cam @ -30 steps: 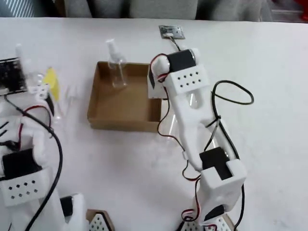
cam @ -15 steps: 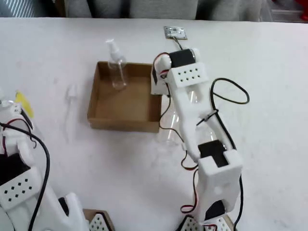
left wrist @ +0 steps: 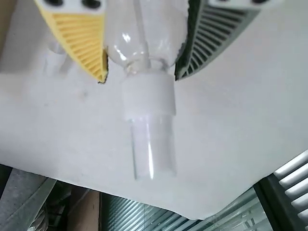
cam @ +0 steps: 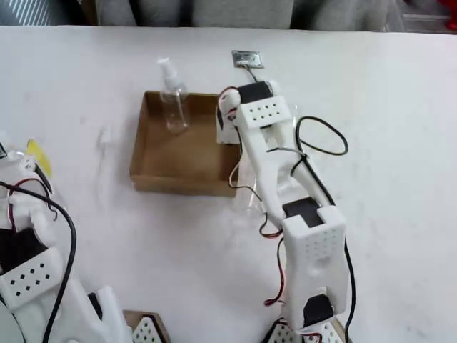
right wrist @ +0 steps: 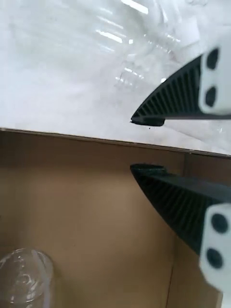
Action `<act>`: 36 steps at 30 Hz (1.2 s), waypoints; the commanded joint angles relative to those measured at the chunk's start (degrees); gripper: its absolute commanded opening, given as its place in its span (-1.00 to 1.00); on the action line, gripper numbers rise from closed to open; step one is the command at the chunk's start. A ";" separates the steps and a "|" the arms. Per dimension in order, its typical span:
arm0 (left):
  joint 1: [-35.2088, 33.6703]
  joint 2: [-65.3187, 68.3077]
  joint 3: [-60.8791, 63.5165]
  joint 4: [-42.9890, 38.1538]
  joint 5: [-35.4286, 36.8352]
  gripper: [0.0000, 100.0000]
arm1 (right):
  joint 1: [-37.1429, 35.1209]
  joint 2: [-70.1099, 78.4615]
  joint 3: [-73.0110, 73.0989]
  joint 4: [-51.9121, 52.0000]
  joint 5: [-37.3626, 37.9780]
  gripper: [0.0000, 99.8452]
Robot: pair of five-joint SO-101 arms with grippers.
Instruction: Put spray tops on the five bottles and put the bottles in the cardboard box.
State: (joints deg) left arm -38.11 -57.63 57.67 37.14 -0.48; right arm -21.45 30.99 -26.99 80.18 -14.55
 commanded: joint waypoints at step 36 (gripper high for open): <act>3.21 -1.98 0.88 -0.18 0.00 -0.96 | 9.10 18.24 -22.77 -5.14 3.60 -0.97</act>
State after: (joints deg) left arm -36.97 -57.63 59.16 37.14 -0.48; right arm -14.68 50.24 -46.42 75.60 -11.91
